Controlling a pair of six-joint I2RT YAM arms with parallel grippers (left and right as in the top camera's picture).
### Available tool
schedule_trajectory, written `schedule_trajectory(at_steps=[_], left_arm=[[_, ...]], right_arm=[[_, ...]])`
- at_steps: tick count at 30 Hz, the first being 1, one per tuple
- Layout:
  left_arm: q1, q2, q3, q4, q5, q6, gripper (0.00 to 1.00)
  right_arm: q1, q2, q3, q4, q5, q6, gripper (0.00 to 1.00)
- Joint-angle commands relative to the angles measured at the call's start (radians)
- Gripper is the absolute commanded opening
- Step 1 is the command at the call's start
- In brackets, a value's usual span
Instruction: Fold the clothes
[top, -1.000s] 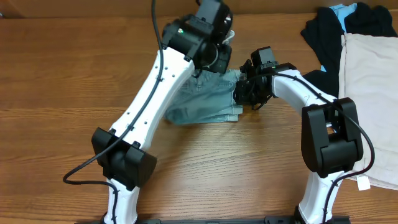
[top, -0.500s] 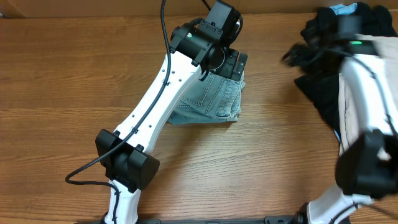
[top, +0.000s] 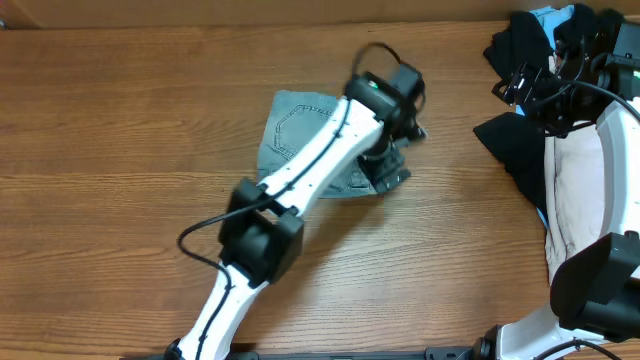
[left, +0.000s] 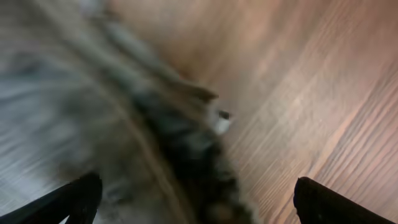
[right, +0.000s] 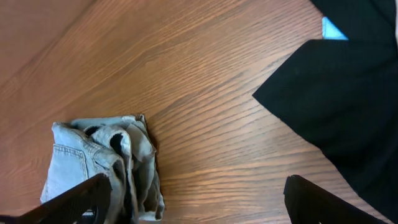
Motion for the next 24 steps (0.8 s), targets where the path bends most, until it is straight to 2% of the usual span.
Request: schedule_trajectory(at_steps=[1, 5, 7, 8, 11, 16, 18, 20, 24], left_arm=[[-0.034, 0.077, 0.013, -0.006, 0.021, 0.196, 1.00], [-0.042, 0.164, 0.013, 0.030, -0.047, 0.204, 1.00], [-0.041, 0.209, 0.013, 0.062, -0.139, 0.177, 1.00], [-0.038, 0.237, 0.013, 0.089, -0.232, 0.140, 0.97], [-0.022, 0.266, 0.013, 0.111, -0.325, 0.066, 0.94], [0.058, 0.267, 0.015, 0.143, -0.328, -0.101, 0.80], [0.109, 0.267, 0.015, 0.150, -0.327, -0.159, 0.79], [0.185, 0.267, 0.015, 0.150, -0.326, -0.214, 0.80], [0.349, 0.267, 0.015, 0.184, -0.319, -0.303, 0.95]], right_arm=[[0.003, -0.003, -0.001, 0.002, -0.002, -0.013, 0.93], [0.003, -0.003, -0.001, -0.004, -0.001, -0.013, 0.94], [0.003, -0.003, -0.001, -0.009, -0.001, -0.013, 0.94], [0.003, -0.003, -0.001, -0.010, -0.001, -0.013, 0.94], [0.003, -0.003, -0.001, -0.017, -0.001, -0.013, 0.95], [0.004, -0.003, -0.002, -0.023, -0.001, -0.013, 0.95], [0.004, -0.003, -0.002, -0.025, -0.001, -0.013, 0.95], [0.005, -0.003, -0.002, -0.025, -0.001, -0.013, 0.95], [0.005, -0.003, -0.002, -0.024, -0.001, -0.013, 0.95]])
